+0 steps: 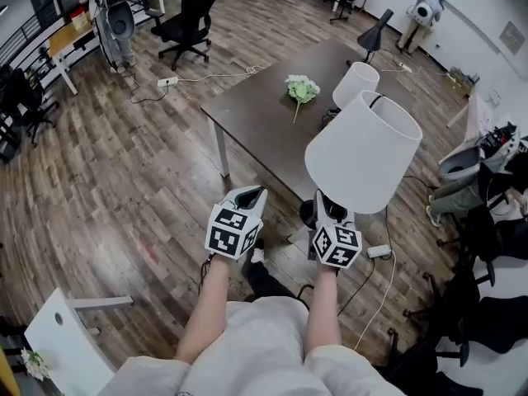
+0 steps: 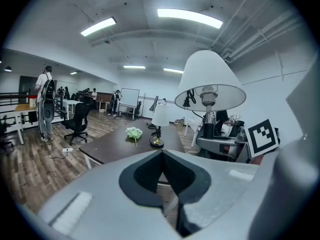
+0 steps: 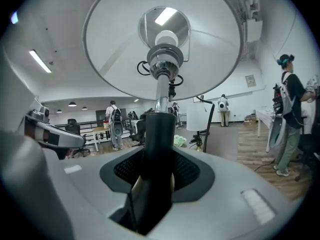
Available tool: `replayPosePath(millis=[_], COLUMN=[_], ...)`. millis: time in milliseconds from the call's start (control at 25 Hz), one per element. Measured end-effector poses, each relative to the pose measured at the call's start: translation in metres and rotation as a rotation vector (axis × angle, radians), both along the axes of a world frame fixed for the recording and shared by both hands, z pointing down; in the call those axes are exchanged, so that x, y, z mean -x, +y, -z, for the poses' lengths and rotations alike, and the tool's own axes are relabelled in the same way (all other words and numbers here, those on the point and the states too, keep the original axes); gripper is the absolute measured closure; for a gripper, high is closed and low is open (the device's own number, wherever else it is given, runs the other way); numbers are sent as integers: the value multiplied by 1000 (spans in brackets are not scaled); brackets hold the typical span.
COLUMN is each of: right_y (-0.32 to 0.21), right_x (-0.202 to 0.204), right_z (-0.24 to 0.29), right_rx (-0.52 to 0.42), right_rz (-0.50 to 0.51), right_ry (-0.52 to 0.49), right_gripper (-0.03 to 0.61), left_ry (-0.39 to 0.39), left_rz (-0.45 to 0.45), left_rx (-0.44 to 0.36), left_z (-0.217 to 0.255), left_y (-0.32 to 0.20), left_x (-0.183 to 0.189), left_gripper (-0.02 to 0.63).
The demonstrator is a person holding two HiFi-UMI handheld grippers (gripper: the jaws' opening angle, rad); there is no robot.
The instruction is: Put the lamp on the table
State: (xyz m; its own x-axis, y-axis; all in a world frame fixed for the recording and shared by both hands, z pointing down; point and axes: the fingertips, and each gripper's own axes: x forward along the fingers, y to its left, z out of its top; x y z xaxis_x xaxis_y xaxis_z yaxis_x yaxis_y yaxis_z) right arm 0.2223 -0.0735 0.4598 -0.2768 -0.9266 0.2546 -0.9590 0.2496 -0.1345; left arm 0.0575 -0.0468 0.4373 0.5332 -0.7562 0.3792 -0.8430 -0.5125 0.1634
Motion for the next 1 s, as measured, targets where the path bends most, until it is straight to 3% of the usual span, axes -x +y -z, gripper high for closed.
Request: replayPosePath(millis=[1000], right_y=[-228], right_x=[84], right_z=[16], right_rx=[-69], right_rz=[156], right_ry=[-9], right_gripper=[393], left_ry=[-47], left_rz=[92], left_rx=[4], left_z=[6], left_y=[-199], left_x=[53], left_gripper=[614])
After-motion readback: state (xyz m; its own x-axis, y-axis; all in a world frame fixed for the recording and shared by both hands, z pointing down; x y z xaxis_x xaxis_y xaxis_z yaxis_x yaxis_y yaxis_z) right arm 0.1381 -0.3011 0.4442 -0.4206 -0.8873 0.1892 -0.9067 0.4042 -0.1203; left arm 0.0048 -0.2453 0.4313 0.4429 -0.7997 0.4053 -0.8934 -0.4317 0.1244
